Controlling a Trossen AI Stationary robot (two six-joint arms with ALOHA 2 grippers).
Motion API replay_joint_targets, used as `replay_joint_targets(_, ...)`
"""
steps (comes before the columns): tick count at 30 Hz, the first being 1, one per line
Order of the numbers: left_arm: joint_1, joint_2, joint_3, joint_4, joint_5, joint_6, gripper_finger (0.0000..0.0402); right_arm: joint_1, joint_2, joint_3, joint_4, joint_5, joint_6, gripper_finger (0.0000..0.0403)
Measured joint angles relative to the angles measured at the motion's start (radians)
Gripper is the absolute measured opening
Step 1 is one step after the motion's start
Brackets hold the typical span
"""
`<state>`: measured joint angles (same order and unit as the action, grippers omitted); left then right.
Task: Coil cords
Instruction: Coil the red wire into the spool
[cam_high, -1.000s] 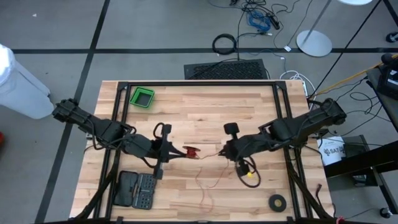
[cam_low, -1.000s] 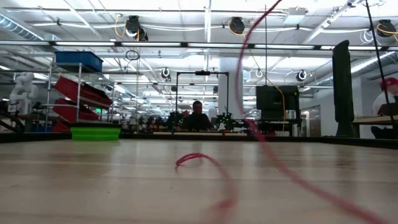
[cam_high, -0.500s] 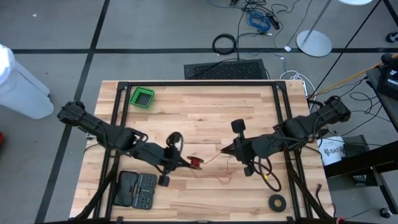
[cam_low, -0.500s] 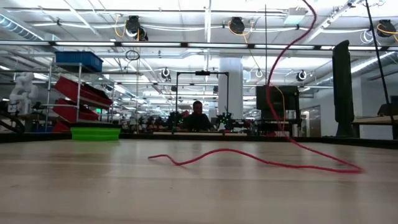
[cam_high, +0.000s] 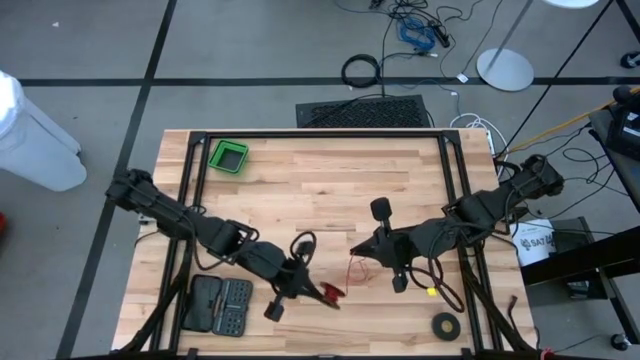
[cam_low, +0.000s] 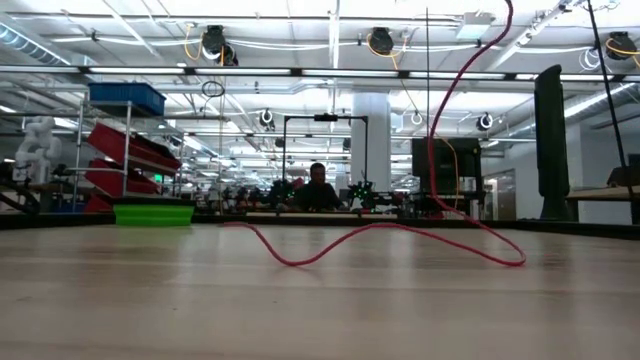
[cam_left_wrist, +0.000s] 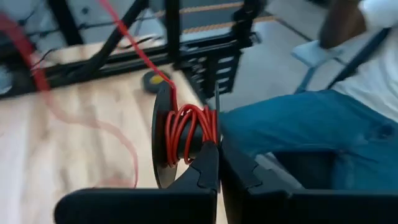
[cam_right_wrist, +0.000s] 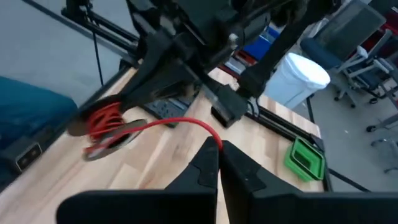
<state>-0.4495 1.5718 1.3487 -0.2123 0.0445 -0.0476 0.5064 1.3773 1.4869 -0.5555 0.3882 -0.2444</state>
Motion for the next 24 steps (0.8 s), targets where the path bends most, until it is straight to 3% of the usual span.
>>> replay_joint_targets(9, -0.030, 0.046, 0.000, 0.141, 0.117, 0.088, 0.0004, 0.000, 0.028, -0.057, 0.007, -0.057, 0.057, 0.0000)
replay_joint_targets(24, -0.104, 0.045, 0.000, 0.262, 0.128, 0.165, 0.0004, -0.004, 0.045, -0.088, 0.213, -0.058, 0.018, 0.0000)
